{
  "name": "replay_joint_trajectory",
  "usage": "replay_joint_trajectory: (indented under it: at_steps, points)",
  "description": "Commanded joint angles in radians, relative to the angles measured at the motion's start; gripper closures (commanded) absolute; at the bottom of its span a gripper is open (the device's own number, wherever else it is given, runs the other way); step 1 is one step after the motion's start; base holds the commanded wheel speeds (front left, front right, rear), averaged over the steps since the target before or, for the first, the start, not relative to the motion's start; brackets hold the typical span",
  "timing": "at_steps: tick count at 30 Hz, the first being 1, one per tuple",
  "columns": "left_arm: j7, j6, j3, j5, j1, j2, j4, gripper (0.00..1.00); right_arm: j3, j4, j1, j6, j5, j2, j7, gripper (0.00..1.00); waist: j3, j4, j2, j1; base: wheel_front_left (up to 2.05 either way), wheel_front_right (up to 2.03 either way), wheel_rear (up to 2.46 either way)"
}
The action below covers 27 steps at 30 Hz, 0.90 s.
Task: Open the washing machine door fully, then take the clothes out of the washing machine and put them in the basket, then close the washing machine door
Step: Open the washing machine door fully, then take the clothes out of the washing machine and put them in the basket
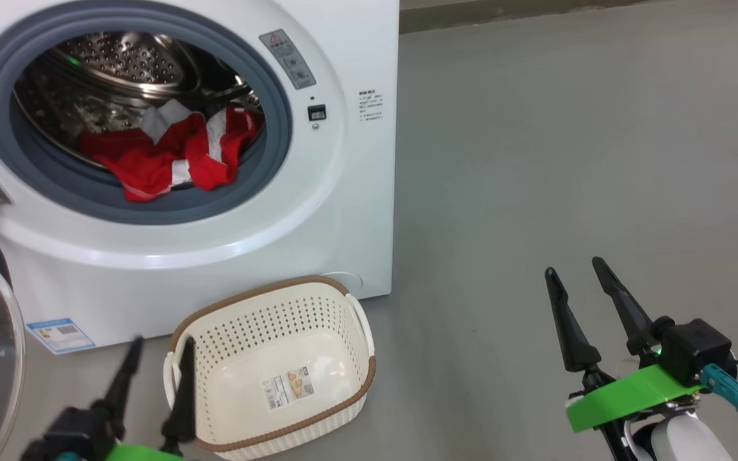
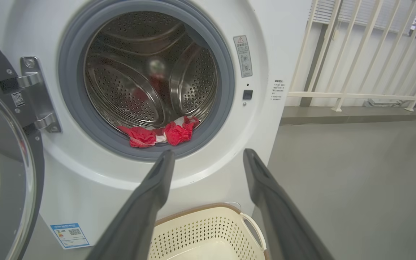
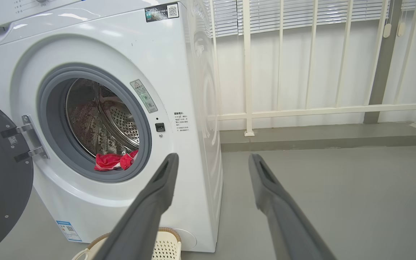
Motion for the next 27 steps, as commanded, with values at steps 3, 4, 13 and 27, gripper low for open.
replay_joint_trajectory:
  at_steps: [3,4,13,27]
  points:
    - [-0.012,-0.009,0.02,0.01,0.004,0.014,0.006,0.0,0.012,-0.035,0.003,0.007,0.002,-0.014,-0.006,0.0,-0.012,-0.007,-0.0001,0.0,0.0,0.0,0.0]
    - [-0.012,-0.01,0.021,0.011,0.01,0.012,0.012,0.0,0.011,-0.036,0.009,0.007,0.002,-0.016,-0.006,0.0,-0.015,-0.008,-0.0001,0.0,0.0,0.0,0.0]
    - [-0.012,-0.014,0.047,0.03,0.05,-0.007,0.019,0.0,-0.006,-0.042,0.057,0.007,-0.002,-0.031,-0.006,0.0,-0.045,-0.001,-0.0001,0.0,0.0,0.0,0.0]
    - [-0.012,-0.016,0.063,0.017,0.081,-0.019,0.009,0.0,-0.021,-0.033,0.085,0.007,-0.005,-0.029,-0.006,0.0,-0.076,0.016,-0.0001,0.0,0.0,0.0,0.0]
